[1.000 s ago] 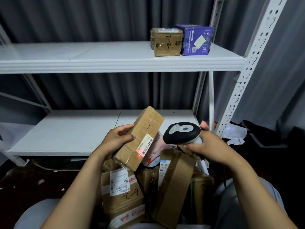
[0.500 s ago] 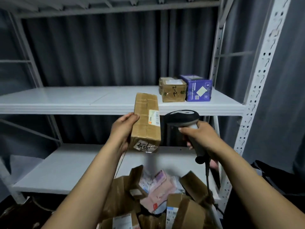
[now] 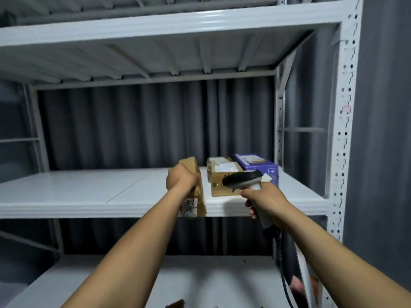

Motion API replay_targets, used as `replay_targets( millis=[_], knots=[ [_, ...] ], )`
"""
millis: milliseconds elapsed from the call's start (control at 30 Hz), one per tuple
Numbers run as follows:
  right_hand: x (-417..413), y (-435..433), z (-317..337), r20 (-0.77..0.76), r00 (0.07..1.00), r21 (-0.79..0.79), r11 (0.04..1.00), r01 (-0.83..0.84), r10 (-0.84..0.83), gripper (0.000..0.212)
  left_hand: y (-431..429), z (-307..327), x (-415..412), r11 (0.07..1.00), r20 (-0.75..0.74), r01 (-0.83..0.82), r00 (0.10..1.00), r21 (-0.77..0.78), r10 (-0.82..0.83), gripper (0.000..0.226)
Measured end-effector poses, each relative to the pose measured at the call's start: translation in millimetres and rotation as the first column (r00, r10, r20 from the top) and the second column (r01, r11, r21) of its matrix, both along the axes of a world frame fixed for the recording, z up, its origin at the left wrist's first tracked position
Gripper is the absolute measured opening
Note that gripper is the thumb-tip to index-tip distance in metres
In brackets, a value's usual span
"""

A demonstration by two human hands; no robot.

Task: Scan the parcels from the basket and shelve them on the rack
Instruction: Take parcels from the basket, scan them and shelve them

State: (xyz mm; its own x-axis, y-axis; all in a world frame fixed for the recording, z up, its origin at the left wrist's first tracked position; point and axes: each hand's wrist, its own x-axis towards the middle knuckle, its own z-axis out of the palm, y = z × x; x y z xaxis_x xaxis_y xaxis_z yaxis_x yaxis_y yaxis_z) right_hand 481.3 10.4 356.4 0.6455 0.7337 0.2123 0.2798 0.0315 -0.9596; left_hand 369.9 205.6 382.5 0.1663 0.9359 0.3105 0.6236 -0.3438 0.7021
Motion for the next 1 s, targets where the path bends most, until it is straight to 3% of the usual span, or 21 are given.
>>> replay_targets(
  millis=[200,333,400,467,533,600,667,833,1000],
  knots=[
    [16.1,14.5,5.9,0.005,1.0,-0.027,1.0,0.01,-0.01,0.019,31.1,3.3,21.5,0.985,-0.219,0.14,0.969,0.102,-0.115,0.045],
    [24.8,21.1,5.8,0.013,1.0,-0.026,1.0,0.01,-0.009,0.019,23.7,17.1,-0.4,0.942,-0.136,0.287,0.954,0.174,-0.266,0.045],
    [31.1,25.4,5.8,0.032,0.999,-0.035,0.999,0.01,-0.009,0.017,12.7,21.1,-21.6,0.887,-0.146,0.457,0.884,0.07,-0.444,0.052],
    [35.2,32.2,6.9,0.047,0.999,-0.036,0.999,0.014,-0.012,0.017,2.7,19.7,-41.4,0.792,-0.255,0.601,0.754,-0.103,-0.605,0.061],
    [36.6,40.2,9.4,0.05,0.999,-0.017,1.0,0.015,-0.014,0.014,5.1,10.7,-48.8,0.787,-0.453,0.613,0.686,-0.062,-0.57,0.07],
    [35.8,48.4,12.5,0.055,0.998,0.002,1.0,0.019,-0.019,0.011,11.9,1.9,-47.2,0.821,-0.527,0.565,0.724,0.082,-0.446,0.075],
    [33.6,54.0,15.4,0.069,0.997,0.01,1.0,0.017,-0.018,0.011,20.6,-6.2,-40.5,0.846,-0.501,0.513,0.776,0.149,-0.383,0.08],
    [32.1,62.8,20.0,0.203,0.979,-0.043,0.998,0.04,-0.03,0.013,37.0,-16.3,-13.2,0.887,-0.444,0.424,0.84,0.183,-0.311,0.083],
    [41.1,72.5,21.7,0.262,0.964,-0.091,0.993,0.081,-0.055,0.021,58.6,-22.3,18.6,0.89,-0.354,0.424,0.868,0.166,-0.348,0.08]
  ],
)
